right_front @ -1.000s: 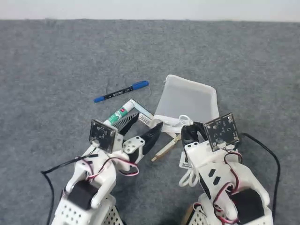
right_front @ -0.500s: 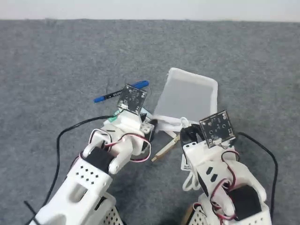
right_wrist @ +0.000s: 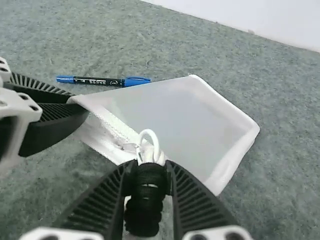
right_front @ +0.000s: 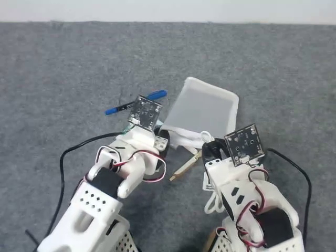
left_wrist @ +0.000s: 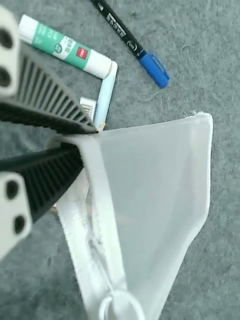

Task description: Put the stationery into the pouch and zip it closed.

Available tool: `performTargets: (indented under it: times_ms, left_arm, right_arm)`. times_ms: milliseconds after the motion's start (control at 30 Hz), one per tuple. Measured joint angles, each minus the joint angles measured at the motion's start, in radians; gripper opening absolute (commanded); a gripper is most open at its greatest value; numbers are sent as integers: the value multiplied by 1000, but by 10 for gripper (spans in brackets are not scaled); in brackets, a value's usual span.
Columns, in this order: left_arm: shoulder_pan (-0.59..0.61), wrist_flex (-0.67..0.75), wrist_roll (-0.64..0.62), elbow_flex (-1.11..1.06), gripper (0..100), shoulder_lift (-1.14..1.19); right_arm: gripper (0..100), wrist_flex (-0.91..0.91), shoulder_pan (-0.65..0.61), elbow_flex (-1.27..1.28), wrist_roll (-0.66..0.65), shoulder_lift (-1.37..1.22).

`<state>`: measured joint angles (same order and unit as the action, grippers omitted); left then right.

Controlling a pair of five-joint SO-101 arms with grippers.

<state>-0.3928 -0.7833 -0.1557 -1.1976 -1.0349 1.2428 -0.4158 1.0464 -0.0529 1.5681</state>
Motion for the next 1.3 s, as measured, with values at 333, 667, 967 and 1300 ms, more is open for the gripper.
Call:
performTargets:
  times_ms: [333,667,967,1300]
  left_arm:
    - [80,-32,2,40,10,-18]
    - [157,-74,5,83,10,-21]
    - [175,-103,5,106,10,-21]
    - [178,-110,5,112,10,-21]
  right_arm:
    - [6,-43,46,0,0,0]
    - [6,-68,137,0,0,0]
    - [6,-77,176,0,-2,0]
    - [226,-60,187,0,31,9]
